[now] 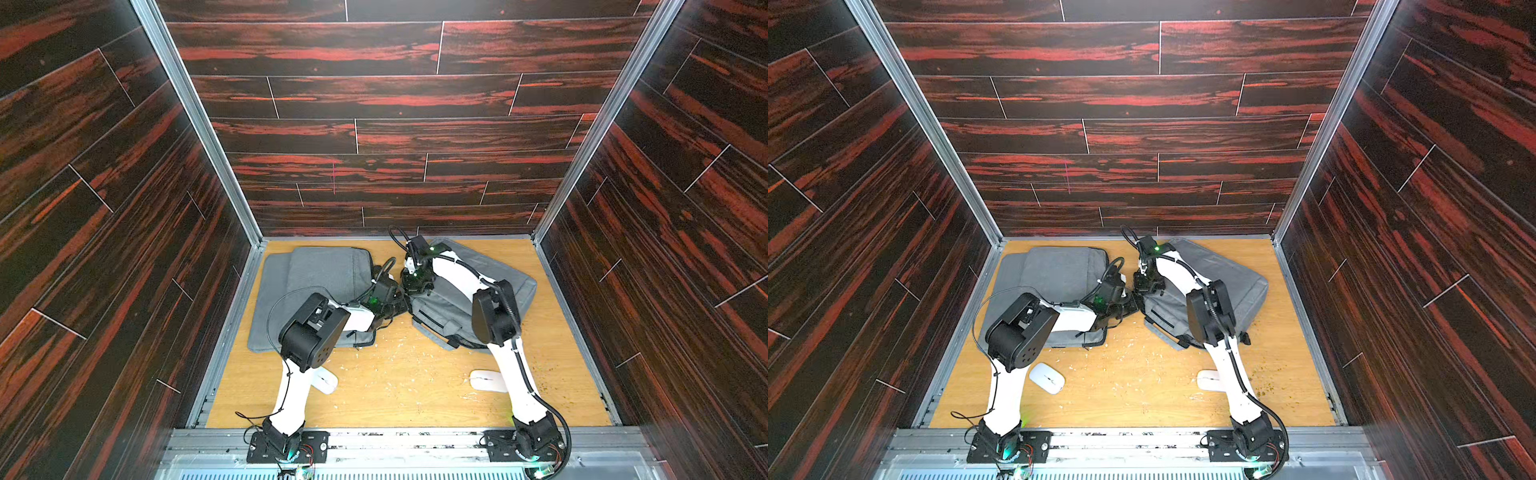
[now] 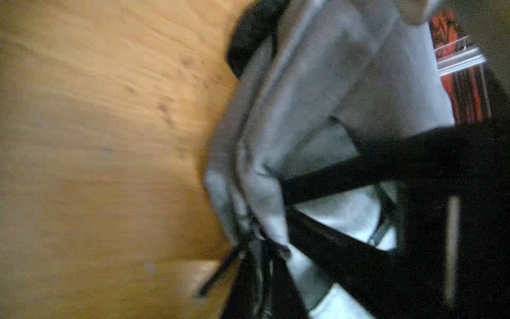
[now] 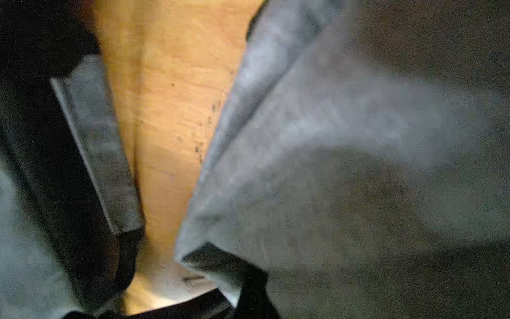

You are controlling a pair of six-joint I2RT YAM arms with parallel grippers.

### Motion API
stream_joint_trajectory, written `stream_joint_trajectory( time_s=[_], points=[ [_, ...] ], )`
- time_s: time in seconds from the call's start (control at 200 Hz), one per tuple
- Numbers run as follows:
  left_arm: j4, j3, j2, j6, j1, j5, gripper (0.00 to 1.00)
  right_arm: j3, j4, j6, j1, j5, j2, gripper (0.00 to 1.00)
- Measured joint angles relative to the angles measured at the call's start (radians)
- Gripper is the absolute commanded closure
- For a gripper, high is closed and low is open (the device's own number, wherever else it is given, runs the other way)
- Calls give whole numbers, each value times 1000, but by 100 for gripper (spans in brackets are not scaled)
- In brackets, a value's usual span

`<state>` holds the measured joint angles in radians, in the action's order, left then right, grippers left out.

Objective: Put the mouse into the laptop bag
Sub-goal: Zip the zipper on the zippered laptop bag.

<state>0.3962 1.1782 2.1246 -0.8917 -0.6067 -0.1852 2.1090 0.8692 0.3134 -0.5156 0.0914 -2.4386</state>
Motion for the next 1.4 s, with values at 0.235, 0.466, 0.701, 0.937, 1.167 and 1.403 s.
stream_joint_trajectory(
  time_s=[0.235, 0.466, 0.701, 0.937, 1.167, 1.403],
  points=[
    [-184, 24, -73, 38, -37, -92, 40, -453, -254, 22, 13, 35, 308, 98],
    [-364, 53, -195, 94, -31, -117, 25, -849, -442, 78, 12, 7, 716, 88],
    [-465, 240, -177, 168, 20, -63, 20, -1127, -466, 137, 37, -8, 959, 73],
    [-518, 301, -85, 214, 23, -41, 17, -1349, -445, 206, 85, -33, 1089, 98],
    [-562, 303, -43, 243, 18, -39, 16, -1457, -354, 300, 92, -97, 1305, 100],
    [-560, 339, -10, 256, 17, -43, 16, -1541, -304, 384, 130, -188, 1339, 100]
  ],
)
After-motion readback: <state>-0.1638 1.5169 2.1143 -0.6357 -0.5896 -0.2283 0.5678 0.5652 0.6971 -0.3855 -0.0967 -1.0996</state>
